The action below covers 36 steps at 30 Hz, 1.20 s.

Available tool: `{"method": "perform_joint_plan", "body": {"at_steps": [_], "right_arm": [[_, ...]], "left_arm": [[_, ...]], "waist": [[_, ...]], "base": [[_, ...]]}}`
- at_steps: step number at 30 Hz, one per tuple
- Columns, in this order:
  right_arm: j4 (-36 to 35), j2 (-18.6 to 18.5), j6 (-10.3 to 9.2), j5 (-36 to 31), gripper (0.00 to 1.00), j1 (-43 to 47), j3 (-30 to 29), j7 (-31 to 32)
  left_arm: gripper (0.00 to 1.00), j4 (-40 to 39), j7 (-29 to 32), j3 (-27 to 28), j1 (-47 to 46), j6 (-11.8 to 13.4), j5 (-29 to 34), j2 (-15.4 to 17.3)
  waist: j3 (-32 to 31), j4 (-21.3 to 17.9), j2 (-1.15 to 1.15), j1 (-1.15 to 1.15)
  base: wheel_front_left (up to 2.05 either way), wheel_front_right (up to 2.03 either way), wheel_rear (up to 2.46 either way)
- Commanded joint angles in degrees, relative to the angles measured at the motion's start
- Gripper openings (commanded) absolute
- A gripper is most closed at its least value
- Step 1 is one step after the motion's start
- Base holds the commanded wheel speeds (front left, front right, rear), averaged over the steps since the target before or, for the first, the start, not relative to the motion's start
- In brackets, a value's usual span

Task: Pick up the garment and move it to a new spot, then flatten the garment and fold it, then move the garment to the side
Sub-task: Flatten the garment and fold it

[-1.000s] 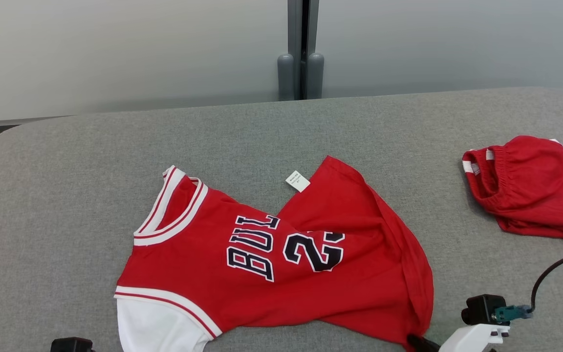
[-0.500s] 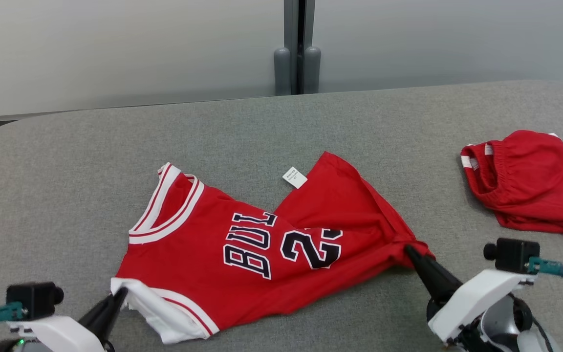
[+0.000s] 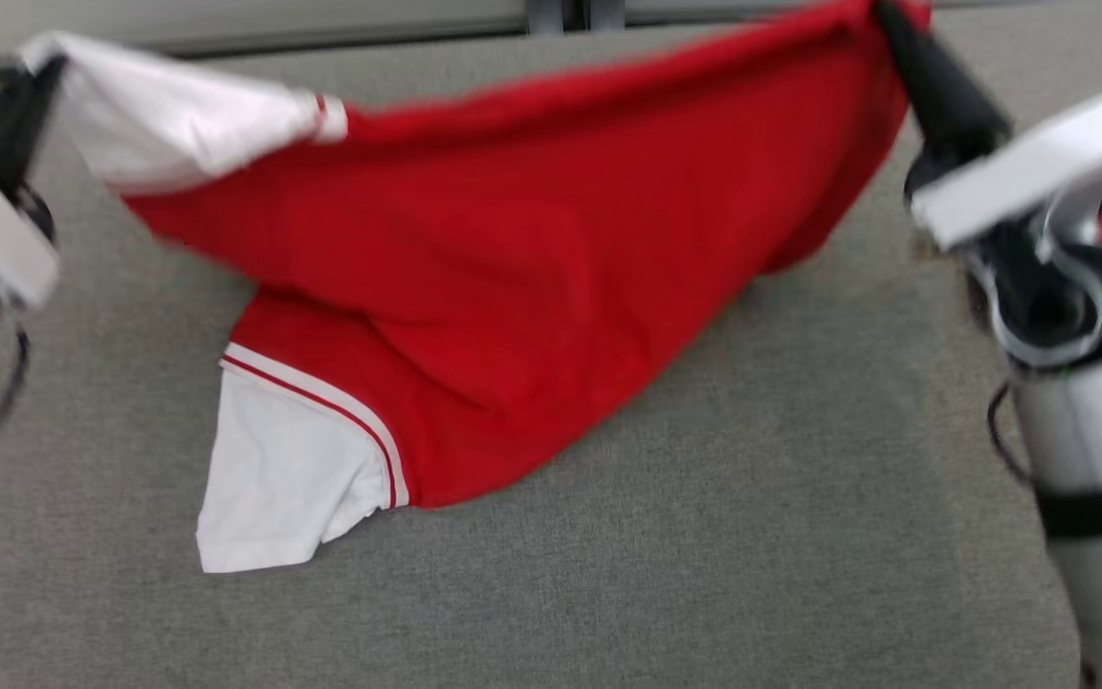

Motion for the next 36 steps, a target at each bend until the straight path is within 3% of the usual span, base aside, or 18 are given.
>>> {"method": "perform_joint_plan", "body": {"at_steps": [1, 9, 19, 26, 31, 36], "right_arm": [[1.9, -0.7, 0.0, 0.6, 0.0, -4.3, 0.6, -0.8], [15.7, -1.8, 0.0, 4.0, 0.0, -31.6, 3.4, -8.6], [24.6, -3.8, 0.0, 7.2, 0.0, -47.1, 7.0, -16.9], [28.3, -5.4, 0.0, 10.2, 0.0, -46.2, 12.3, -16.1], [29.2, -6.3, 0.0, 11.7, 0.0, -41.4, 17.3, -14.4], [28.0, -8.5, 0.0, 14.8, 0.0, -31.4, 24.6, -10.2]], "left_arm": [[0.0, 2.4, 0.3, -0.7, -4.8, -0.6, 1.1, 0.2], [0.0, 18.8, -4.2, -4.3, -37.7, -2.0, 4.8, -2.0], [0.0, 31.2, -12.5, -10.0, -58.5, -2.1, 4.5, -3.9], [0.0, 34.6, -13.7, -16.4, -58.2, -2.1, -0.9, -4.6], [0.0, 34.9, -13.0, -21.1, -52.4, -2.1, -4.6, -3.4], [0.0, 32.7, -10.2, -27.2, -40.8, -2.1, -9.9, -0.2]], "waist": [[5.7, -0.4, 0.0, 0.0], [13.6, -1.2, 0.0, 0.0], [13.8, -1.9, 0.0, 0.0], [11.3, -1.0, 0.0, 0.0], [8.3, -0.4, 0.0, 0.0], [1.8, 0.1, 0.0, 0.0]], "base": [[0.0, 0.0, 0.0], [0.0, 0.0, 0.0], [0.0, 0.0, 0.0], [0.0, 0.0, 0.0], [0.0, 0.0, 0.0], [0.0, 0.0, 0.0]]}}
